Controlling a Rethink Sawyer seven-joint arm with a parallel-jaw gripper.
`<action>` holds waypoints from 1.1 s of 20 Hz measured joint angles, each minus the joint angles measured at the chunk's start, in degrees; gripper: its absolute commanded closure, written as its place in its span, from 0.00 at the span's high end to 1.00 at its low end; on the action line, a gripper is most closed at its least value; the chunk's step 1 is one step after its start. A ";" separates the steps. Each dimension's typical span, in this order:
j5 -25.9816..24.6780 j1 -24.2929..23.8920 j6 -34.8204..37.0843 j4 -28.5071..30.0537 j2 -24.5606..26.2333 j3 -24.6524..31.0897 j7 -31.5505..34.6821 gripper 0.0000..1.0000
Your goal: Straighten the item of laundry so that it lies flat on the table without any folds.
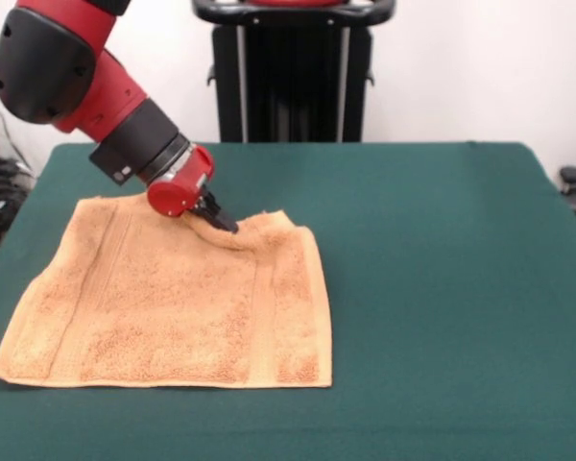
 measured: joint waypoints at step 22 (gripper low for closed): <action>-11.27 8.93 -1.33 -5.55 3.86 -4.36 0.00 0.00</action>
